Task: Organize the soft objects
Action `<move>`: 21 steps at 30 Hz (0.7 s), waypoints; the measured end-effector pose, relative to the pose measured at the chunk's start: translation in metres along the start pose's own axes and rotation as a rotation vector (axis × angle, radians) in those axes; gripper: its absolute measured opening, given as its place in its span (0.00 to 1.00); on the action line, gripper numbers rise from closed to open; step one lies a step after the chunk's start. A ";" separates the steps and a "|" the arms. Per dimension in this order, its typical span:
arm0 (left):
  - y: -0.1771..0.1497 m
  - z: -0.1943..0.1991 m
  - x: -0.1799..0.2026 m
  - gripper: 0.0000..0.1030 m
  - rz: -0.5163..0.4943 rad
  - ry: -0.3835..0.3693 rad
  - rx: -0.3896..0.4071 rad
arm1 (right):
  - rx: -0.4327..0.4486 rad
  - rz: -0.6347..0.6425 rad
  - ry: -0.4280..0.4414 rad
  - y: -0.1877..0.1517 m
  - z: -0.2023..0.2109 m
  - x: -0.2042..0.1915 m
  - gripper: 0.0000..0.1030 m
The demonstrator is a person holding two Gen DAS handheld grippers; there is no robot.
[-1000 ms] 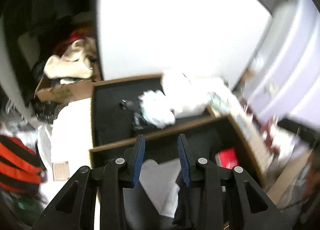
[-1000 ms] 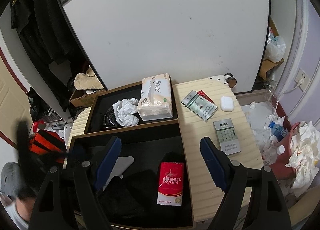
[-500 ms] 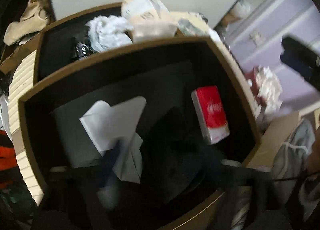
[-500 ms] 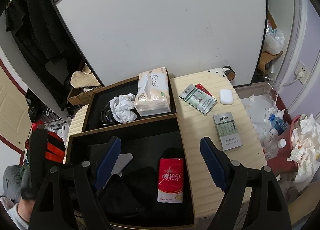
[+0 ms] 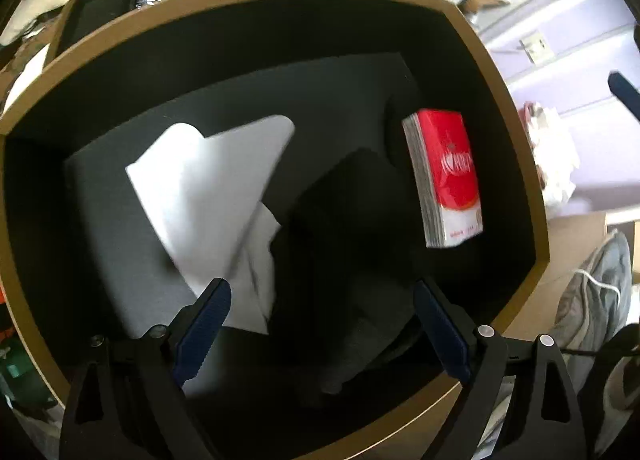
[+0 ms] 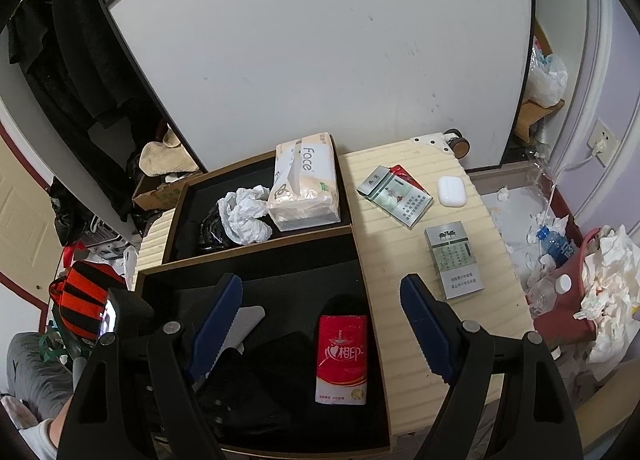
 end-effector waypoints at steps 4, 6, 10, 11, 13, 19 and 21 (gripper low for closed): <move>-0.005 -0.004 0.006 0.88 -0.034 0.022 -0.026 | 0.003 -0.004 -0.001 0.001 0.000 0.001 0.78; -0.002 -0.007 0.007 0.88 -0.041 0.041 -0.019 | 0.004 -0.005 0.001 0.001 0.001 0.001 0.78; 0.003 0.013 0.000 0.88 -0.004 0.040 0.026 | 0.005 -0.004 0.001 0.001 0.001 0.001 0.78; 0.006 0.021 -0.001 0.88 0.008 0.039 0.047 | 0.005 -0.002 0.001 0.001 0.001 0.001 0.78; 0.013 0.044 -0.008 0.88 0.038 0.056 0.115 | 0.008 0.000 0.003 0.001 0.000 0.002 0.78; 0.020 0.134 -0.059 0.88 0.188 0.134 0.365 | 0.039 0.027 0.030 0.006 -0.004 -0.001 0.78; 0.033 0.156 -0.092 0.88 0.262 0.118 0.423 | 0.051 0.051 0.033 0.008 -0.008 -0.004 0.78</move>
Point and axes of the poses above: each gripper's, at about its wrist camera, not at the fingertips, and z roughly against the way its jaws point, x to its right, y to its top, the point moved 7 cm from there along -z, roughly the way its jaws point, and after that the axes turned 3 degrees about x, right-handed, at the moved point
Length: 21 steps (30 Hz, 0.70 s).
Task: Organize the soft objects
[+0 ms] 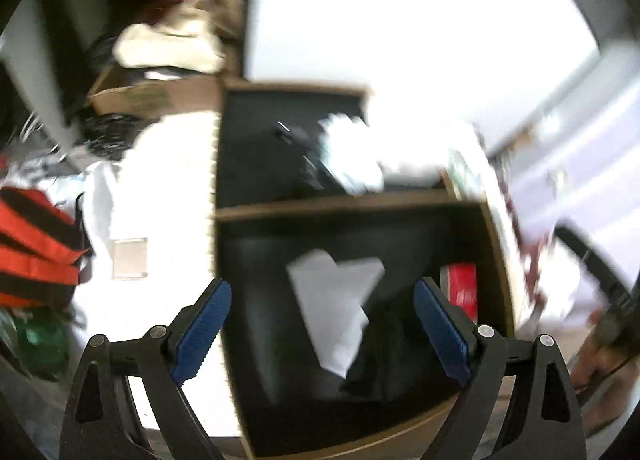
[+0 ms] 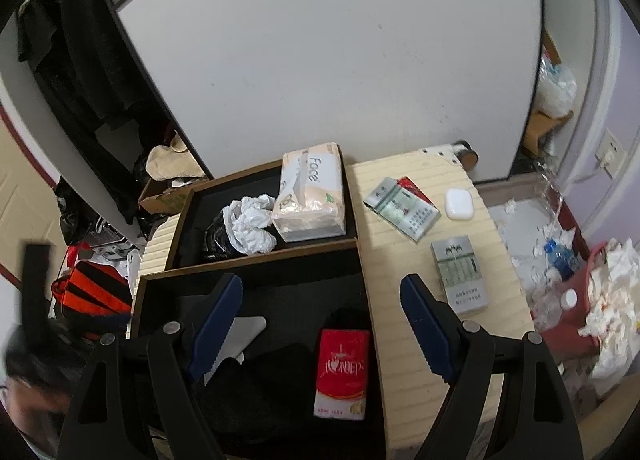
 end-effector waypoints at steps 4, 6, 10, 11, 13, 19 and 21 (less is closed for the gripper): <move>0.020 0.001 -0.040 0.88 0.132 0.011 0.025 | 0.002 0.052 -0.011 0.006 -0.011 -0.006 0.78; 0.028 0.000 -0.053 0.88 0.165 0.001 0.035 | -0.010 0.068 -0.017 0.013 -0.019 -0.009 0.78; 0.034 0.000 -0.069 0.88 0.204 -0.022 0.029 | -0.064 0.114 0.015 0.024 -0.049 -0.027 0.78; 0.032 -0.001 -0.072 0.88 0.217 -0.025 0.025 | -0.084 0.136 0.005 0.026 -0.062 -0.032 0.78; 0.033 -0.001 -0.076 0.88 0.240 -0.041 0.018 | -0.134 0.166 0.014 0.028 -0.089 -0.042 0.78; 0.034 -0.004 -0.086 0.88 0.270 -0.060 0.011 | -0.296 0.257 0.042 0.028 -0.174 -0.079 0.78; 0.034 -0.008 -0.087 0.88 0.276 -0.065 0.007 | -0.310 0.266 0.027 0.027 -0.186 -0.086 0.78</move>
Point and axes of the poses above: each gripper's, at about its wrist camera, not at the fingertips, and z roughly against the way its jaws point, x to its right, y to its top, the point moved 7 cm from there along -z, roughly the way its jaws point, and after that the axes turned 3 degrees about x, right-handed, at the moved point
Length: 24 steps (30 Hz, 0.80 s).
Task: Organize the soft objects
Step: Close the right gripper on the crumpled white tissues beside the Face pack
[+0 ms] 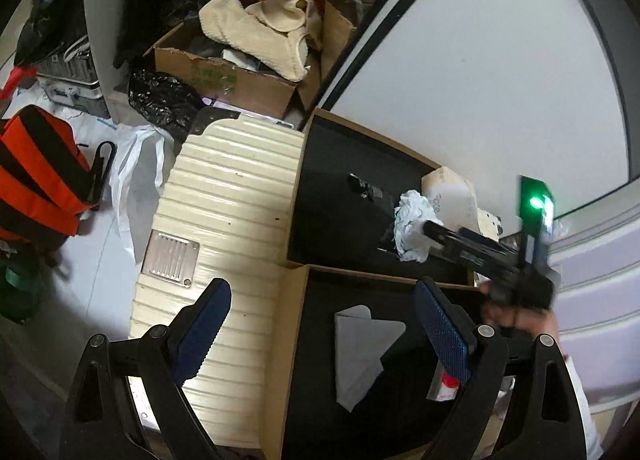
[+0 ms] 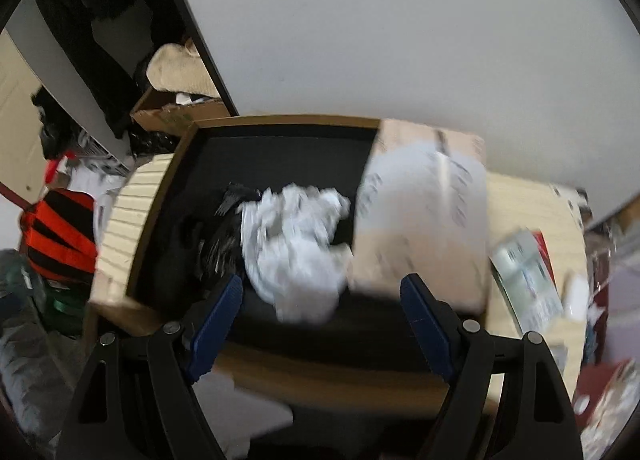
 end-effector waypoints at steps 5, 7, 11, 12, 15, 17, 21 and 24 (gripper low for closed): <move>-0.001 -0.009 0.002 0.88 -0.004 0.003 -0.018 | -0.076 0.084 -0.068 -0.005 -0.027 -0.013 0.78; -0.003 -0.012 0.003 0.88 -0.012 0.006 -0.024 | -0.081 0.099 -0.073 -0.008 -0.027 -0.011 0.75; -0.006 -0.016 0.006 0.88 -0.029 0.014 -0.036 | -0.050 0.104 -0.046 -0.011 -0.011 -0.008 0.32; -0.007 -0.016 0.006 0.88 -0.030 0.015 -0.037 | -0.035 0.102 -0.032 -0.011 -0.002 -0.007 0.29; -0.008 -0.016 0.007 0.88 -0.034 0.018 -0.037 | 0.047 0.090 0.004 -0.014 0.038 -0.003 0.28; -0.008 -0.015 0.008 0.88 -0.037 0.019 -0.035 | 0.098 0.085 0.026 -0.017 0.067 0.003 0.27; -0.008 -0.011 0.010 0.88 -0.042 0.012 -0.027 | 0.207 0.044 0.079 -0.041 0.147 0.011 0.27; -0.007 -0.008 0.012 0.88 -0.045 0.008 -0.016 | 0.229 0.032 0.111 -0.083 0.196 0.017 0.27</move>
Point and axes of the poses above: each gripper's, at about its wrist camera, not at the fingertips, and z roughly against the way its jaws point, x to its right, y to its top, the point moved 7 cm from there along -z, roughly the way its jaws point, and after that the axes turned 3 degrees about x, right-handed, at the moved point
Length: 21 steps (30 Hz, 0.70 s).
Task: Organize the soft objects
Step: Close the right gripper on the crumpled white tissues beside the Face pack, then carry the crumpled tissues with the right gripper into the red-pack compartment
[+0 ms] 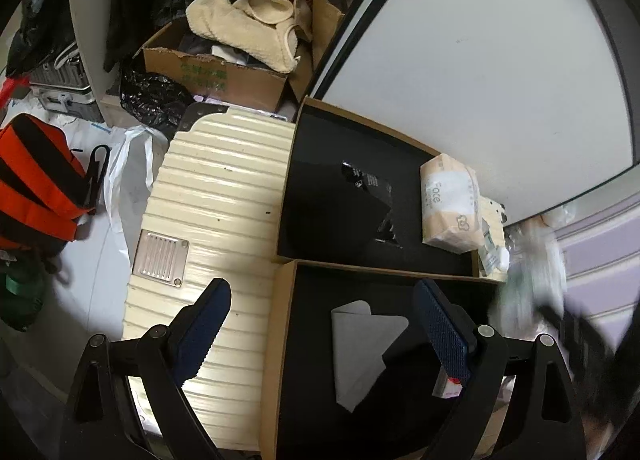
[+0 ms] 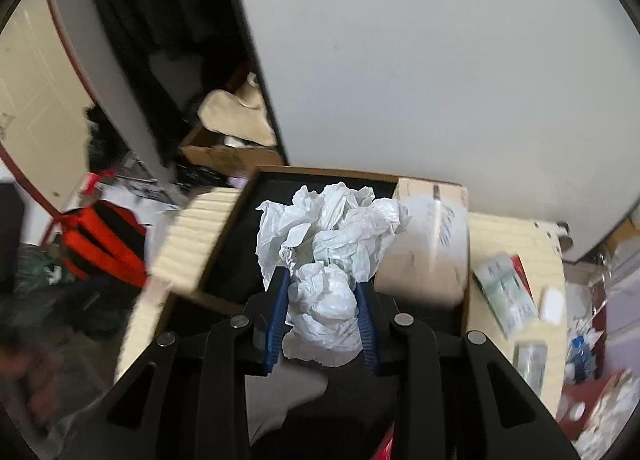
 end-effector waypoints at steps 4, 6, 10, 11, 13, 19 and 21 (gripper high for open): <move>-0.001 0.001 0.004 0.88 -0.019 0.002 0.006 | -0.063 -0.046 0.022 -0.060 0.039 0.001 0.27; -0.001 0.002 0.005 0.88 -0.030 0.014 0.011 | -0.107 -0.086 -0.010 -0.091 0.048 0.012 0.28; -0.002 -0.001 0.006 0.88 -0.052 0.045 0.021 | -0.103 -0.192 -0.062 -0.115 0.048 0.036 0.28; -0.003 -0.003 0.007 0.88 -0.056 0.054 0.022 | -0.118 -0.216 -0.084 -0.115 0.039 0.041 0.28; -0.003 -0.004 0.008 0.88 -0.068 0.059 0.024 | -0.132 -0.224 -0.077 -0.105 0.025 0.045 0.28; -0.002 -0.006 0.013 0.88 -0.136 0.079 0.077 | -0.117 -0.140 -0.132 -0.094 -0.005 0.039 0.28; -0.004 -0.009 0.013 0.88 -0.149 0.093 0.078 | -0.155 -0.134 -0.122 -0.106 -0.014 0.033 0.28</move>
Point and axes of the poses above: each gripper's, at about its wrist camera, not at the fingertips, and z roughly against the way its jaws point, x to its right, y to its top, the point moved 7 cm from there along -z, roughly the way its jaws point, and after that the axes turned 3 degrees about x, right-handed, at the moved point
